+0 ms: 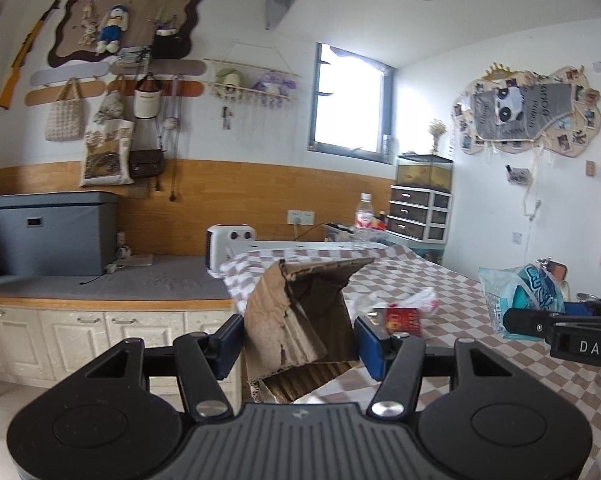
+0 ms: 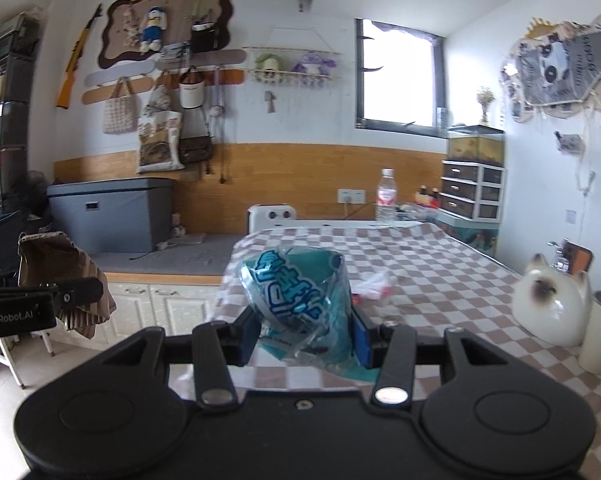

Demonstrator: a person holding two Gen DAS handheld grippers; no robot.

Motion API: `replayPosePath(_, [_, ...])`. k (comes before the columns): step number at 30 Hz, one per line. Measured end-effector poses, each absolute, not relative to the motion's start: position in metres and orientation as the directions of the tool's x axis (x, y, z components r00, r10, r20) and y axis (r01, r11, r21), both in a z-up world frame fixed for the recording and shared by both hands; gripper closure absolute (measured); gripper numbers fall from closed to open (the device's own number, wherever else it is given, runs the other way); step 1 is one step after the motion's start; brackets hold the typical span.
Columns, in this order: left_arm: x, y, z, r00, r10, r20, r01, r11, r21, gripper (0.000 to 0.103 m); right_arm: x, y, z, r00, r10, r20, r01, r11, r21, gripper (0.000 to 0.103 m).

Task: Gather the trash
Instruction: 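Carry the blue bag and cardboard piece with both tools over the wastebasket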

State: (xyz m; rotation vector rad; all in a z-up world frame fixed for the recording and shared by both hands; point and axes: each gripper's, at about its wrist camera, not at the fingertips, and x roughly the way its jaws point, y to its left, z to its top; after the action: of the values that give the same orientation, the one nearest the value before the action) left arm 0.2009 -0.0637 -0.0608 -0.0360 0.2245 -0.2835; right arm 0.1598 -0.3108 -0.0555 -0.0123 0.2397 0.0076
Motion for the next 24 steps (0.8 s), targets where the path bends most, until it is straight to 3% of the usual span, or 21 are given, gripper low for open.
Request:
replayPosePath(11, [0.209,-0.001,-0.068,0.951,-0.204,-0.232,0.185,0.978,-0.102,0.043,0.189,-0.242,-0.059,0.954,0.119,-0.274,-0.129,0.991,-0.021,0.055])
replayPosePath(24, [0.248,0.075,-0.105,0.931,-0.105,-0.349,0.053,0.987,-0.154,0.043,0.265,-0.156,-0.096,0.854,0.285,-0.435,-0.319,0.948,-0.006,0.055])
